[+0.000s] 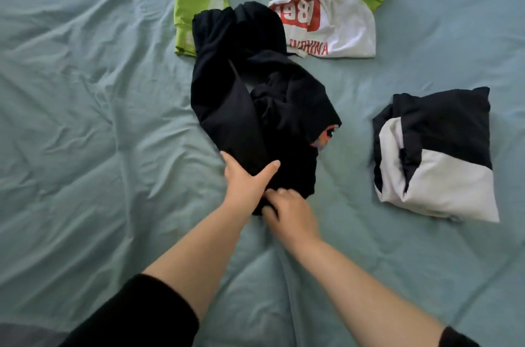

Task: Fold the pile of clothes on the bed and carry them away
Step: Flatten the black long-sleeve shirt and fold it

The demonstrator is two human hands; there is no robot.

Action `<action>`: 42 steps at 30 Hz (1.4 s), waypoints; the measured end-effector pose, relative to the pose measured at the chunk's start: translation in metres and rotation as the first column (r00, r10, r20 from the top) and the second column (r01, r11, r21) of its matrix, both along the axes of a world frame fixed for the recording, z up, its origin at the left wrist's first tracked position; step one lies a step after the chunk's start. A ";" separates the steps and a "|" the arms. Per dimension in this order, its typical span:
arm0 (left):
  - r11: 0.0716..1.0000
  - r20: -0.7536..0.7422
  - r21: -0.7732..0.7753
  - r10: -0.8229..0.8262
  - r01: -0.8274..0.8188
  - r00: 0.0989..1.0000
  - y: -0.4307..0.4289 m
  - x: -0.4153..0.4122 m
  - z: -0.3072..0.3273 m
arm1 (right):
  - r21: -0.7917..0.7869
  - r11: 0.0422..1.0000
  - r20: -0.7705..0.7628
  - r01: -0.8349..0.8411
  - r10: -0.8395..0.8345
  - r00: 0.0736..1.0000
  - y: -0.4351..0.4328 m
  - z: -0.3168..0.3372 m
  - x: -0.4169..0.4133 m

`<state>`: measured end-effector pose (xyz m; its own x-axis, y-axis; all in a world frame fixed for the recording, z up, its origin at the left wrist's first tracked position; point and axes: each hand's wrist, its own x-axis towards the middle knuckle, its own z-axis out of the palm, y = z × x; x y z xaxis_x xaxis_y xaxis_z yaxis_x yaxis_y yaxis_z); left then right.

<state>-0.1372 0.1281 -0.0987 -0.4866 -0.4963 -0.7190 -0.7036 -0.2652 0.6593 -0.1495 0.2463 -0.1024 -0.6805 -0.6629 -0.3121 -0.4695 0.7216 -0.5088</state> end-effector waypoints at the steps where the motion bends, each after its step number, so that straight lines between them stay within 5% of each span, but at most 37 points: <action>1: 0.998 0.036 -0.030 0.051 -0.050 0.998 0.003 0.002 -0.001 | -0.015 1.000 0.027 -0.009 0.009 1.000 0.004 0.005 0.013; 5: 0.989 -0.027 -0.098 0.106 -0.108 0.994 -0.004 0.029 -0.003 | -0.015 0.999 0.084 -0.047 0.048 0.995 0.023 0.016 0.038; 10: 0.978 0.032 -0.209 0.032 -0.025 0.999 -0.052 0.083 0.005 | 0.292 0.941 0.084 -0.172 0.154 0.985 0.070 0.021 0.036; 15: 0.970 0.143 -0.242 0.032 0.003 0.989 -0.064 0.144 0.012 | 0.420 0.906 0.131 -0.057 0.002 0.991 0.094 0.033 0.041; 18: 0.970 0.141 -0.146 0.217 -0.197 0.966 -0.056 0.167 0.019 | 0.435 0.898 0.107 -0.061 0.015 0.994 0.089 0.045 0.056; 21: 0.883 0.178 0.144 0.422 -0.447 0.889 -0.035 0.180 0.041 | 0.314 0.941 0.151 0.124 -0.178 0.972 0.078 0.062 0.079; 25: 0.846 0.171 0.451 0.232 -0.285 0.958 0.018 0.179 0.069 | 0.197 0.965 0.285 0.172 -0.224 0.932 0.049 0.078 0.125; 29: 0.837 0.074 0.395 0.383 -0.379 0.921 0.034 0.175 0.065 | 0.166 0.986 0.509 0.020 -0.103 0.855 0.035 0.088 0.150; 33: 0.964 0.013 0.146 0.222 -0.221 0.975 0.017 0.182 0.083 | 0.044 0.998 0.621 0.039 -0.058 0.782 0.033 0.116 0.139; 36: 0.998 -0.018 -0.016 0.059 -0.059 0.998 -0.007 0.185 0.107 | -0.089 0.983 0.332 0.159 -0.121 0.935 0.016 0.146 0.108; 39: 0.964 -0.078 -0.141 -0.237 0.225 0.968 -0.024 0.187 0.138 | -0.104 0.973 -0.085 -0.204 0.196 0.977 -0.019 0.175 0.079; 42: 0.844 -0.105 -0.269 -0.504 0.464 0.857 -0.033 0.193 0.166 | 0.125 0.742 -0.015 -0.658 0.665 0.747 -0.058 0.197 0.074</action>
<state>0.0554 0.0951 0.0674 -0.8085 -0.3045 -0.5036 -0.5781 0.2512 0.7763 -0.0754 0.1881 0.0941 -0.1011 -0.9182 -0.3829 -0.8736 0.2661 -0.4074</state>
